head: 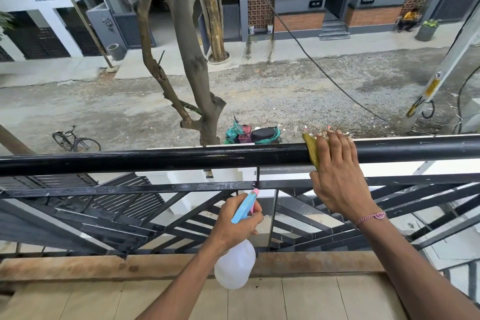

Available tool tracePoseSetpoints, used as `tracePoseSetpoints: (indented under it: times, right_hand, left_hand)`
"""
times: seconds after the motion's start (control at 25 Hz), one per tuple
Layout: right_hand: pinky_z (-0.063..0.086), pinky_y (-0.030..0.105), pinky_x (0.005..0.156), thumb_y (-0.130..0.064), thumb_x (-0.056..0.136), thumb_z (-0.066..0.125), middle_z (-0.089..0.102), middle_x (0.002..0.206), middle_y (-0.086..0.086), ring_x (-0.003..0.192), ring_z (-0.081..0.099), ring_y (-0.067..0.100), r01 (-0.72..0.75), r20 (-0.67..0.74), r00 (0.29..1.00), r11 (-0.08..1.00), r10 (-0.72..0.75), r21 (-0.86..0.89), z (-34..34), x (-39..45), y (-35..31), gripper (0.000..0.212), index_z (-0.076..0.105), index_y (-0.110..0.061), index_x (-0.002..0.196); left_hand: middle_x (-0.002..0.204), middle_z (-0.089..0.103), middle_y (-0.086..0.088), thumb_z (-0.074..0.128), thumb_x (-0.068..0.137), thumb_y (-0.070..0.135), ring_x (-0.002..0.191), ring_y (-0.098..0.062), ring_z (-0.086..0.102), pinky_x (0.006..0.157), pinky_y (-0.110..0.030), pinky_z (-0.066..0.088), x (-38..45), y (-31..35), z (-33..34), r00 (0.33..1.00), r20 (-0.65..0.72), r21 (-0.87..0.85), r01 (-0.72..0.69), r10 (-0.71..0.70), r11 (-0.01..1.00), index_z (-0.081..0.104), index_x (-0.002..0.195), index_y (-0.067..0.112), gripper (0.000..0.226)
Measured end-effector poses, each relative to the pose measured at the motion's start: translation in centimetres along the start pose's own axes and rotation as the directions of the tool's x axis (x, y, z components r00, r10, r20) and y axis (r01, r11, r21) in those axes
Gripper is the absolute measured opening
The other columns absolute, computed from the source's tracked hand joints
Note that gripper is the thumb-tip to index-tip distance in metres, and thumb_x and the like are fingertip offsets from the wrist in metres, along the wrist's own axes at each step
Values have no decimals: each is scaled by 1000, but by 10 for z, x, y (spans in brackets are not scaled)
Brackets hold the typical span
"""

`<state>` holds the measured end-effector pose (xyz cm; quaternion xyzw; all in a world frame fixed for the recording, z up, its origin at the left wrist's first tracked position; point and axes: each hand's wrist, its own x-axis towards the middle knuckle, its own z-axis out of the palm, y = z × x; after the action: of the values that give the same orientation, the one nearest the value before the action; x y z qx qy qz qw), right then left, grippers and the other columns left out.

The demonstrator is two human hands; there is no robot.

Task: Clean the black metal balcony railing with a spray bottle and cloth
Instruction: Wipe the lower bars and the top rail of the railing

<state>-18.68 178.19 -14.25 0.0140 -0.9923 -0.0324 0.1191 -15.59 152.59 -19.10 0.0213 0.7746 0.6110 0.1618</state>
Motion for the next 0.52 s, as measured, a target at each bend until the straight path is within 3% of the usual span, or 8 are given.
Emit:
tracePoseSetpoints:
  times: [0.36,0.52]
  right_hand:
    - [17,55,122,-37,89,33,30,151,30,144,25,45,-11,-41,999,1000,12,25,-1,-1,2,70,26,-1,149]
    - [14,55,123,-40,90,27,26,154,29,146,21,45,-36,-47,998,999,37,41,2,-2,1,73,22,-2,152]
  left_hand:
    - [90,61,-5,70,90,8,81,-20,64,65,-33,63,2,2,-2,1000,-25,19,-18,19,1000,68,93,15,8]
    - [77,59,2,70,89,7,70,-14,62,61,-35,62,-1,14,0,996,-60,-9,-65,64,998,68,82,18,13]
